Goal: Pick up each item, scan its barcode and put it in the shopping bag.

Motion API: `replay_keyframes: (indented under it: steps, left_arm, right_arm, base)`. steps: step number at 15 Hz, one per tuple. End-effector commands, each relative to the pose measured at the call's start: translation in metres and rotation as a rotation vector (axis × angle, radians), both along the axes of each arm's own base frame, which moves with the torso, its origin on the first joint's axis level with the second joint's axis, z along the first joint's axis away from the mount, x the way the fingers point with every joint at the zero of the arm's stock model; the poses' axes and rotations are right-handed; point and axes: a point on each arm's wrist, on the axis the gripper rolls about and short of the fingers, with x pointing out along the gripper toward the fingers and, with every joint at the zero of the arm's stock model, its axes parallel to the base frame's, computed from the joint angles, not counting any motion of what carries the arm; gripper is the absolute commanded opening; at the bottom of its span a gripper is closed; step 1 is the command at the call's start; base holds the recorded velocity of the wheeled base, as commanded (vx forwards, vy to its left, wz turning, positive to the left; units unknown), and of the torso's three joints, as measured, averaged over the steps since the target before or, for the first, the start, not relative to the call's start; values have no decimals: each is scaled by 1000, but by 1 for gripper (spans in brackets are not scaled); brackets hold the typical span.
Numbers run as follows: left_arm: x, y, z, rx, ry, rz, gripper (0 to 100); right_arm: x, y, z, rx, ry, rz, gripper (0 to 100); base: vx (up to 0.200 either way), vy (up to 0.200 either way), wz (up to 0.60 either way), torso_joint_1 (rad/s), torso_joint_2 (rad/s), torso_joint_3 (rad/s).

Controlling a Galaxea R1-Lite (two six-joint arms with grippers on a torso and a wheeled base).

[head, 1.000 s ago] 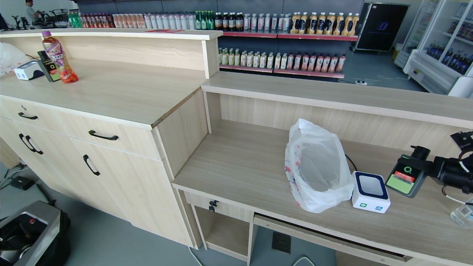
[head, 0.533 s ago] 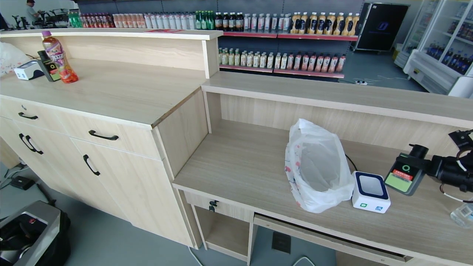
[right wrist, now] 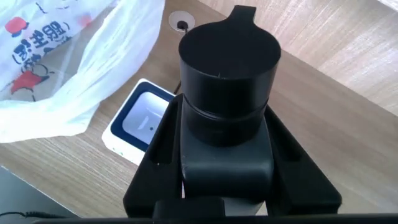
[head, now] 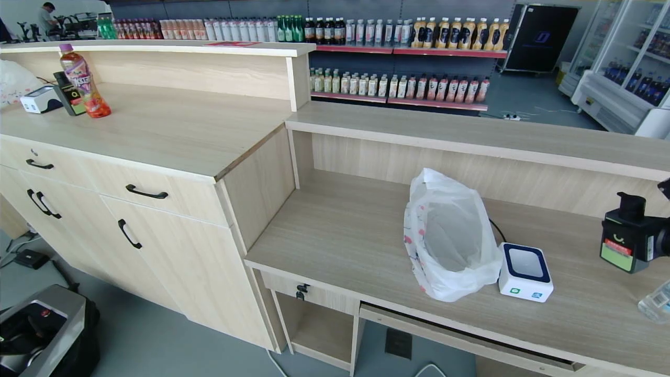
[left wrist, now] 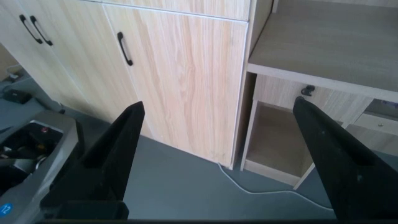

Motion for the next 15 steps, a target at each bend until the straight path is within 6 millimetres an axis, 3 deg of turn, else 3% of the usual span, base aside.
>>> replay_keyframes:
  steps: [1,6,9,13,15]
  left_arm:
    - [0,0,0,-1,-1,1,100]
    - [0,0,0,1,0,1,100]
    - [0,0,0,1,0,1,100]
    - [0,0,0,-1,-1,1,100]
    - [0,0,0,-1,-1,1,100]
  right_arm:
    - [-22,0,13,-35,-28,-49,0]
    - [-44,-16,27,-165,-54,-166,0]
    - [-41,-10,35,-188,-99,-161,0]
    - [-14,22,50,2,-166,-180,0]
    - [4,32,39,69,-133,-130,0]
  base:
    - [0,0,0,0,0,0]
    - [0,0,0,0,0,0]
    - [0,0,600,-1,2,2]
    - [0,0,450,5,3,3]
    - [0,0,0,0,0,0]
